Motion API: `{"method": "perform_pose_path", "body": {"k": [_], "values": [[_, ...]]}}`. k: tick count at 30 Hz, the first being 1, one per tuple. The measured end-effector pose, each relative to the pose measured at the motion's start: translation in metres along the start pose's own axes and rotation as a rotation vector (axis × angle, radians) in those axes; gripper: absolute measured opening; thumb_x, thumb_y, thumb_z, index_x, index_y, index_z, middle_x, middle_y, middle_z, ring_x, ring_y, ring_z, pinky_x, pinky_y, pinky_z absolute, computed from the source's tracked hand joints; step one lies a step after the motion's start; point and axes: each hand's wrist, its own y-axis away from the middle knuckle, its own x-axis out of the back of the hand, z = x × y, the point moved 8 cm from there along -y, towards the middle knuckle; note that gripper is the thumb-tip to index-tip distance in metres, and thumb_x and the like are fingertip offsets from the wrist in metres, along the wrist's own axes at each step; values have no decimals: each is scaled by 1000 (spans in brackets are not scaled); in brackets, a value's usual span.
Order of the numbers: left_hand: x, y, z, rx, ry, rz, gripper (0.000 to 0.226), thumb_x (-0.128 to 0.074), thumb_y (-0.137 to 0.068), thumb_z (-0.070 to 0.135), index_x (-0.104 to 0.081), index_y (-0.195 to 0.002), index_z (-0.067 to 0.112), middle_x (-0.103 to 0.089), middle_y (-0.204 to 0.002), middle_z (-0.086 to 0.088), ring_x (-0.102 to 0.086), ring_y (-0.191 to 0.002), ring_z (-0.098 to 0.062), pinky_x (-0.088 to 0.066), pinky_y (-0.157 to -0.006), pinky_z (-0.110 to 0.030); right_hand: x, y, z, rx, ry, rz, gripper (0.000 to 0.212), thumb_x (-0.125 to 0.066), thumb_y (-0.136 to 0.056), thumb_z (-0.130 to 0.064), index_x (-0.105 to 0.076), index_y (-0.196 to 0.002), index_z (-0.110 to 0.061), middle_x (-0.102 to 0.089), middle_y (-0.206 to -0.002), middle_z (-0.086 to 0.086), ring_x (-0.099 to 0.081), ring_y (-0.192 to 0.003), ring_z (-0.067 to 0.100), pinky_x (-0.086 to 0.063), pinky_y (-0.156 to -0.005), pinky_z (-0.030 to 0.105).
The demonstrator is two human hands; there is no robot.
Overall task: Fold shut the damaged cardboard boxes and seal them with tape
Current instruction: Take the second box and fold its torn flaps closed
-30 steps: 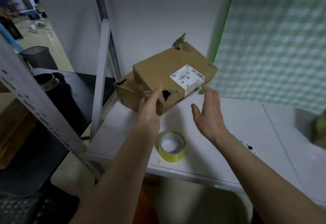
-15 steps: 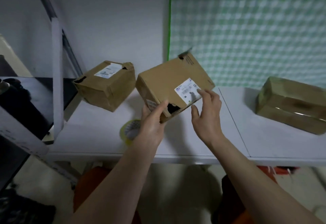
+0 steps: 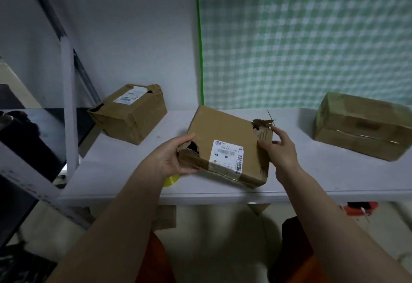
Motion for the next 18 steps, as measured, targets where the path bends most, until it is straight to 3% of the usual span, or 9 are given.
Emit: {"method": "perform_pose_path", "body": {"k": [4, 7, 10, 15, 16, 18], "values": [[-11, -7, 0, -79, 114, -35, 59, -66, -76, 57, -65, -117, 14, -67, -119, -13, -62, -110, -32, -42, -99, -59, 1, -1, 9, -32, -20, 7, 48, -66, -85, -8, -44, -126, -21, -58, -96, 12, -59, -84, 21, -52, -85, 40], [-25, -5, -4, -66, 256, -150, 76, -53, -77, 73, -65, -118, 11, -67, -118, -15, -60, -114, -36, -37, -103, -61, 6, -2, 11, -7, -14, 73, 47, -66, -85, -12, -43, -125, -20, -55, -89, 8, -56, -80, 19, -49, -74, 32], [-26, -4, 0, -162, 357, -165, 78, -51, -76, 73, -61, -124, 12, -65, -123, -14, -59, -116, -35, -36, -103, -62, 5, 0, 11, 26, -39, 82, 42, -66, -85, -14, -44, -120, -20, -52, -86, 6, -52, -74, 14, -43, -64, 25], [-25, 2, 8, -359, 579, -119, 55, -53, -81, 62, -63, -112, 17, -64, -122, -12, -57, -119, -29, -38, -106, -51, -6, 4, 12, 57, -95, 85, 26, -64, -84, -13, -43, -99, -18, -55, -85, 14, -53, -72, 22, -50, -73, 40], [-26, 2, 10, -374, 560, -119, 55, -54, -76, 64, -62, -109, 22, -64, -120, -10, -56, -119, -29, -39, -106, -52, -10, 5, 12, 67, -101, 79, 23, -64, -84, -12, -43, -92, -17, -55, -82, 15, -52, -69, 23, -52, -72, 42], [-29, 0, 10, -388, 412, -90, 72, -63, -65, 66, -56, -124, 25, -63, -124, -8, -58, -118, -27, -43, -101, -54, -17, 7, 11, 90, -98, 82, 21, -62, -86, -12, -41, -84, -16, -54, -74, 13, -52, -64, 23, -55, -71, 44]]}}
